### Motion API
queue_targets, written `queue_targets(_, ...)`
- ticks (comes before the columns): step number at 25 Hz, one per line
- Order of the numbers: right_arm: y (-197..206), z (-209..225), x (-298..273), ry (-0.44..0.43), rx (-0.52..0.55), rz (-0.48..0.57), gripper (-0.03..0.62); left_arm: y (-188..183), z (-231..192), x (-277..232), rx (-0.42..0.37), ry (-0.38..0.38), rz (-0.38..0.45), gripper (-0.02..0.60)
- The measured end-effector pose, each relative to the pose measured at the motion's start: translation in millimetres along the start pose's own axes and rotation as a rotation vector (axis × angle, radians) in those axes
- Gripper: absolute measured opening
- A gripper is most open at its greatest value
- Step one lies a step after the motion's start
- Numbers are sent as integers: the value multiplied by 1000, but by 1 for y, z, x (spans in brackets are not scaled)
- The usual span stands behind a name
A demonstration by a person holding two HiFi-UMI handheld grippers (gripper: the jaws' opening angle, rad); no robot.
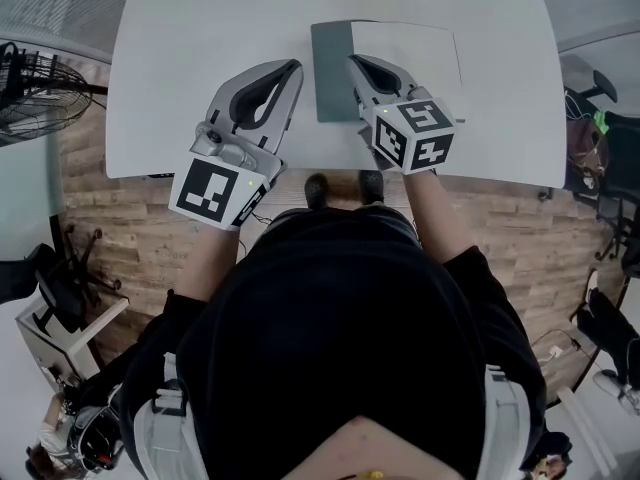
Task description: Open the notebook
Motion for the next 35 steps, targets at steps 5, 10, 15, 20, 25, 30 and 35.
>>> queue_targets(5, -15, 9, 19, 6, 12, 61, 5, -1, 8, -13, 1, 9, 3, 9)
queue_targets(10, -33, 18, 43, 13, 38, 116, 4, -6, 18, -28, -3, 18, 20, 8)
queue_targets(15, -49, 21, 61, -2, 68, 198, 5, -11, 23, -38, -12, 29, 24, 8)
queue_targets(20, -63, 28, 80, 1, 66, 245, 5, -13, 27, -48, -14, 33, 22, 8)
queue_targets(25, -73, 37, 99, 9, 85, 273, 5, -21, 35, -59, -22, 40, 48, 8)
queue_targets(30, -81, 50, 120, 9, 105, 304, 5, -23, 46, -73, -26, 41, 51, 8)
queue_targets(35, -89, 52, 128, 16, 122, 329, 5, -23, 45, -78, -27, 42, 42, 9)
Point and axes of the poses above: the fingertips, and each gripper's own axes: x backward along the fingers, z to its right, y out of its underside, the point moved 9 cm from there along x, backward along the fingers, and after that the axes turned 3 degrees about -x, right-handed, at the moved point
